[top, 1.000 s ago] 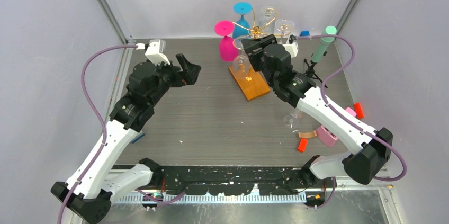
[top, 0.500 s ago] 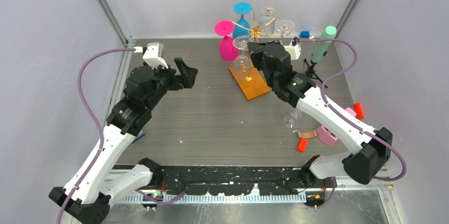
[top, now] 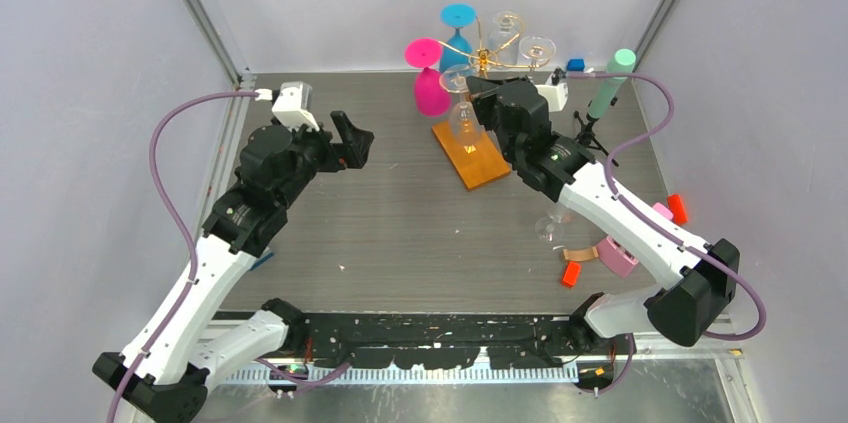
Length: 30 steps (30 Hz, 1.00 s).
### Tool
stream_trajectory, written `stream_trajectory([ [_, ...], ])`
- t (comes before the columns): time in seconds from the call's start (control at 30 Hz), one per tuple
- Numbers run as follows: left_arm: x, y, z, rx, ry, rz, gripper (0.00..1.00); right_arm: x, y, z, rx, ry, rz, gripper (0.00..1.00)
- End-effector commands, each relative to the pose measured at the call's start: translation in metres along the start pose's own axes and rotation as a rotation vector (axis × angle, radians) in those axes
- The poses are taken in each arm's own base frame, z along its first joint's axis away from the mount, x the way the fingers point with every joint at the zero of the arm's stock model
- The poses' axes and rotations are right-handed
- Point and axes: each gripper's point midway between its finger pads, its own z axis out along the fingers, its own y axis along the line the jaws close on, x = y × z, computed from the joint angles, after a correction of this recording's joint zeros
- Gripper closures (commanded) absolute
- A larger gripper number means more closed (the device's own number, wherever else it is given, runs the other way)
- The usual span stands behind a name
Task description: Take the wine glass off the wine glass rack
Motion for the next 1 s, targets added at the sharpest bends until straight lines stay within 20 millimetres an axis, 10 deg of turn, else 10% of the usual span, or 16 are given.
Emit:
stream_trajectory([
  [0.0, -0.008, 0.003, -0.004, -0.013, -0.036, 0.008, 0.06, -0.013, 0.036, -0.01, -0.088, -0.022, 0.069, 1.0],
  [0.97, -0.007, 0.005, -0.002, -0.017, -0.036, 0.005, 0.06, 0.0, 0.075, -0.003, -0.215, 0.031, 0.104, 1.0],
])
